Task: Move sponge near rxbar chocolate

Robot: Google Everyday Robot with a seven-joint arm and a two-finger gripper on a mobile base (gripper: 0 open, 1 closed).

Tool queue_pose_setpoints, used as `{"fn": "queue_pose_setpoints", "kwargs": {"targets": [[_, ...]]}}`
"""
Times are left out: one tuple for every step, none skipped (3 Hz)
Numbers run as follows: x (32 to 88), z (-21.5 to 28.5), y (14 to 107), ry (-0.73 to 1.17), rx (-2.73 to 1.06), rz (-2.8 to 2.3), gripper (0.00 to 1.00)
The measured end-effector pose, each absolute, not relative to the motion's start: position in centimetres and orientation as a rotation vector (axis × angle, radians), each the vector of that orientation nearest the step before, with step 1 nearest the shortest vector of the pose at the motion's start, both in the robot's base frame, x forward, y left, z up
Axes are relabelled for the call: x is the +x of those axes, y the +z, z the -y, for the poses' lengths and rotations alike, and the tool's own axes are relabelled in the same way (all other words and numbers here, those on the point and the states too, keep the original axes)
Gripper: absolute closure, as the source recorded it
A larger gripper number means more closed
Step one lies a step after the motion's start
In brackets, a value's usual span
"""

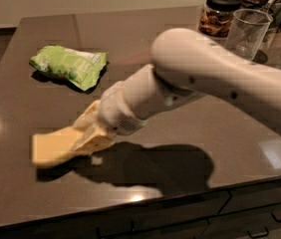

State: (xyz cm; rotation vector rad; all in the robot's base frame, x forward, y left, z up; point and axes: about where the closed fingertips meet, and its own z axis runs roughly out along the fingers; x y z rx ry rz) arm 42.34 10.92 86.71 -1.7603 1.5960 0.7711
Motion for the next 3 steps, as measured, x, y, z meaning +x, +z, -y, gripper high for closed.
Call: {"fn": "queue_pose_setpoints", "kwargs": {"targets": [[44.3, -7.9, 87.9, 0.727, -1.657, -1.65, 1.0], [48.0, -3.5, 88.8, 0.645, -1.531, -1.735, 1.0], [52.2, 1.2, 89.7, 0.522, -1.391, -1.812, 1.0]]}}
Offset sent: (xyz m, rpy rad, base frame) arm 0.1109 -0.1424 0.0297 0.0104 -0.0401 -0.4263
